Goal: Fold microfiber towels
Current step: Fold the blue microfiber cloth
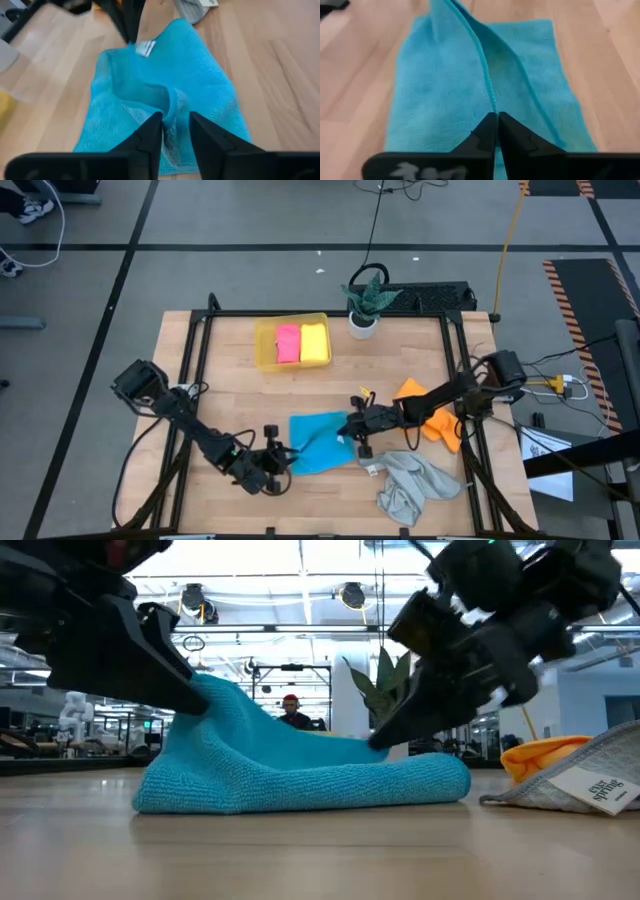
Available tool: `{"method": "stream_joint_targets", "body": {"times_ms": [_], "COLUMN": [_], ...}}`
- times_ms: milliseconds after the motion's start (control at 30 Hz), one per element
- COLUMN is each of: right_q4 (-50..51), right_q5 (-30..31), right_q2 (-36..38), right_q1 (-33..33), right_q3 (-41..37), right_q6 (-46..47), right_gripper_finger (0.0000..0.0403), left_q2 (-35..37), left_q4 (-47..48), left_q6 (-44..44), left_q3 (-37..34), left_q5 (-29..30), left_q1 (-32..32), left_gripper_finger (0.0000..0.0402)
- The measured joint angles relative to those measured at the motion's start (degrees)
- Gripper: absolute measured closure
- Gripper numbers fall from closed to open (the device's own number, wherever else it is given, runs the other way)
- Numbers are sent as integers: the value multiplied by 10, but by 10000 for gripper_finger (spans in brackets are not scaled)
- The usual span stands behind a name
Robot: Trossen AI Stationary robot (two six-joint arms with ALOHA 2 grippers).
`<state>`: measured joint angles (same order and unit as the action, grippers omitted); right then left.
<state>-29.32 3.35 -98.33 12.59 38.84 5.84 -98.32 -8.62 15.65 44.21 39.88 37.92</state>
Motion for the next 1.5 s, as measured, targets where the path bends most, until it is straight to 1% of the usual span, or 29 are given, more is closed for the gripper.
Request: {"method": "stream_joint_targets", "body": {"times_ms": [100,200,300,467,767,967,1000,1067,1200,1333,1500], "right_q4": [42,63,81,92,93,94,94,95,99,107,159], "right_q5": [36,68,74,103,119,148,147,147,146,142,130], "right_q2": [43,79,99,83,19,15,15,16,16,17,51], "right_q1": [15,26,28,5,-30,-33,-33,-32,-32,-28,-27], "right_q3": [0,0,0,0,0,-1,-1,-1,-1,-1,-1], "right_q6": [22,45,71,83,112,115,114,112,107,99,100], "right_gripper_finger": [399,399,401,401,402,402,402,401,389,362,317], "left_q2": [0,0,0,0,0,0,0,0,0,0,0], "left_q4": [5,13,25,39,84,109,111,115,115,114,112], "left_q6": [14,28,42,70,120,168,177,198,233,225,208], "left_q3": [0,0,0,0,0,0,0,0,0,0,0], "left_q5": [-8,-14,-11,-2,4,7,5,-18,-61,-64,-78], "left_q1": [-10,-21,-29,-48,-65,-65,-65,-69,-83,-94,-105], "left_gripper_finger": [273,249,234,229,229,229,229,229,229,229,229]}}
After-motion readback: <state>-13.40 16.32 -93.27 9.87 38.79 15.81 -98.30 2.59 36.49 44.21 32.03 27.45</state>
